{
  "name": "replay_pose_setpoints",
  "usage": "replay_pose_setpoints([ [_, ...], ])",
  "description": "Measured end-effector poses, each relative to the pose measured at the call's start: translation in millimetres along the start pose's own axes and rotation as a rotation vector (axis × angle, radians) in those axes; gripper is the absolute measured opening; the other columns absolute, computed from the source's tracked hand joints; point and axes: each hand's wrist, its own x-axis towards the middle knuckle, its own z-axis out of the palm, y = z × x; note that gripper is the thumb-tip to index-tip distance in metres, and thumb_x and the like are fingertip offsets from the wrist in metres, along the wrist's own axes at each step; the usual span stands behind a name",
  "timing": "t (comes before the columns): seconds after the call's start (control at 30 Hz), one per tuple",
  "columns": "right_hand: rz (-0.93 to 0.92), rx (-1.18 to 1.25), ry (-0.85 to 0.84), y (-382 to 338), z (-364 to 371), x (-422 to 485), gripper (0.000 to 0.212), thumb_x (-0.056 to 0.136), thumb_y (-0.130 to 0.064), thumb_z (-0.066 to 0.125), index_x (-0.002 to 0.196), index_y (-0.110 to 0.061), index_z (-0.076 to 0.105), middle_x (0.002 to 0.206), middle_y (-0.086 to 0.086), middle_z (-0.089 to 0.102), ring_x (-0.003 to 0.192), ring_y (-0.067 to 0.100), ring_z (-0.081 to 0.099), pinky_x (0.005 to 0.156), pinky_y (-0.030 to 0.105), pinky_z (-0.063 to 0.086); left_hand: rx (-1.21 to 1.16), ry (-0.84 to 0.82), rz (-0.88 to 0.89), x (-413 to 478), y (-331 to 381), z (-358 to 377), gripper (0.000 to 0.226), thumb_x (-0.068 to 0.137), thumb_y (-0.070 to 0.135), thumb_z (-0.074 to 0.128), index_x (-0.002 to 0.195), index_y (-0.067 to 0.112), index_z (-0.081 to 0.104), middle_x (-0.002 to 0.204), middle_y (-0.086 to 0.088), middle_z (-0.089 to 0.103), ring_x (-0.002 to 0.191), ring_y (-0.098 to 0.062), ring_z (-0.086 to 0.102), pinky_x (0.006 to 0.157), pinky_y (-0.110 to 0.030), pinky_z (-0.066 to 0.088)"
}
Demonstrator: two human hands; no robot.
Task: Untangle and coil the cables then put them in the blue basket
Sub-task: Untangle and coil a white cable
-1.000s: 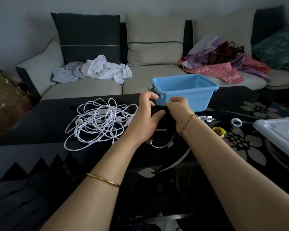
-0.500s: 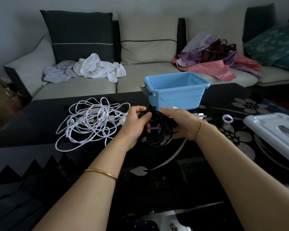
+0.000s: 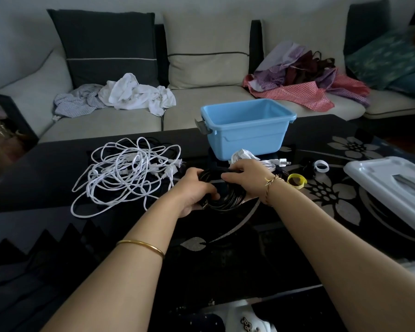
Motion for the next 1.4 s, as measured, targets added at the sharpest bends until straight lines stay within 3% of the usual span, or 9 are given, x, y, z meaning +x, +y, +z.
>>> replay_pose_setpoints([
  [0.13, -0.087, -0.293, 0.133, 2.2, 4.0, 7.1, 0.031, 0.085, -0.027, 0.067, 0.097, 0.002, 0.067, 0.083, 0.010, 0.061, 0.063, 0.019, 0.055, 0.043, 0.012, 0.037, -0.113, 0.008, -0.064, 4.6, -2.4, 1.0, 0.033, 0.088, -0.006, 0.051, 0.121, 0.001, 0.048, 0.087, -0.016, 0.059, 0.064, -0.018, 0.062, 0.051, -0.027, 0.053],
  [0.27, -0.111, -0.281, 0.272, 6.1, 7.2, 17.3, 0.041, 0.080, -0.030, 0.072, 0.104, 0.002, 0.061, 0.108, 0.012, 0.059, 0.098, 0.027, 0.058, 0.074, 0.026, 0.041, -0.098, 0.065, -0.116, 9.0, -6.6, -2.3, 0.012, 0.094, 0.003, 0.050, 0.102, 0.007, 0.057, 0.087, -0.011, 0.061, 0.081, -0.020, 0.060, 0.060, -0.029, 0.049],
  [0.4, -0.109, -0.165, 0.307, 0.4, 10.9, 27.7, 0.043, 0.082, -0.023, 0.069, 0.120, -0.008, 0.052, 0.117, 0.012, 0.055, 0.106, 0.024, 0.053, 0.081, 0.020, 0.034, -0.189, 0.190, -0.098, 22.2, -10.2, -3.7, 0.010, 0.096, 0.007, 0.051, 0.087, 0.008, 0.056, 0.082, -0.007, 0.058, 0.073, -0.017, 0.056, 0.058, -0.026, 0.045],
  [0.53, -0.114, -0.309, 0.355, -4.0, 15.4, 32.1, 0.037, 0.085, -0.009, 0.053, 0.122, -0.011, 0.051, 0.122, 0.014, 0.051, 0.102, 0.026, 0.052, 0.089, 0.027, 0.039, -0.288, 0.211, -0.107, 30.7, -5.5, 5.2, 0.018, 0.096, 0.003, 0.051, 0.113, -0.003, 0.054, 0.086, -0.009, 0.056, 0.071, -0.017, 0.055, 0.060, -0.026, 0.050],
  [0.73, -0.125, -0.750, 0.494, -29.0, 24.5, 20.5, 0.037, 0.088, -0.004, 0.043, 0.123, -0.013, 0.048, 0.122, 0.010, 0.051, 0.114, 0.032, 0.046, 0.081, 0.039, 0.039, 0.339, 0.219, 0.015, 20.7, -5.8, -14.8, 0.040, 0.095, 0.006, 0.047, 0.134, 0.000, 0.043, 0.121, -0.012, 0.053, 0.091, -0.026, 0.061, 0.094, -0.040, 0.050],
  [0.9, -0.225, -0.442, 0.321, -58.4, 45.2, 41.0, 0.033, 0.087, -0.002, 0.041, 0.115, -0.013, 0.056, 0.111, 0.008, 0.055, 0.104, 0.028, 0.052, 0.081, 0.037, 0.045, 0.769, 0.538, 0.300, 9.9, -2.8, -61.0, 0.028, 0.087, 0.012, 0.053, 0.113, 0.010, 0.062, 0.116, -0.013, 0.063, 0.110, -0.032, 0.056, 0.087, -0.041, 0.048],
  [1.1, 0.079, -0.144, -0.007, -60.7, 100.5, 74.1, 0.024, 0.086, -0.003, 0.053, 0.110, -0.006, 0.050, 0.100, 0.015, 0.053, 0.086, 0.032, 0.060, 0.077, 0.043, 0.057, 1.208, 0.298, 0.067, -1.0, -39.3, -91.4, 0.051, 0.077, 0.037, 0.071, 0.112, 0.005, 0.052, 0.118, -0.013, 0.056, 0.113, -0.034, 0.049, 0.092, -0.043, 0.045],
  [1.27, 0.280, 0.067, -0.163, -54.2, 126.2, 73.2, 0.017, 0.084, -0.023, 0.064, 0.083, -0.007, 0.057, 0.078, 0.012, 0.059, 0.067, 0.025, 0.059, 0.062, 0.036, 0.056, 0.841, 0.379, 0.255, -6.8, -34.5, -105.5, 0.014, 0.088, 0.014, 0.056, 0.096, 0.008, 0.066, 0.095, -0.012, 0.066, 0.094, -0.031, 0.061, 0.074, -0.034, 0.045],
  [1.4, 0.229, 0.112, -0.047, -49.8, 126.9, 80.8, 0.015, 0.087, -0.015, 0.058, 0.074, -0.008, 0.056, 0.074, 0.011, 0.059, 0.065, 0.023, 0.059, 0.060, 0.035, 0.053, 0.331, 0.516, 0.405, -23.1, -15.8, -119.6, 0.011, 0.090, 0.009, 0.058, 0.086, 0.010, 0.068, 0.074, 0.006, 0.060, 0.072, -0.017, 0.055, 0.070, -0.029, 0.045],
])
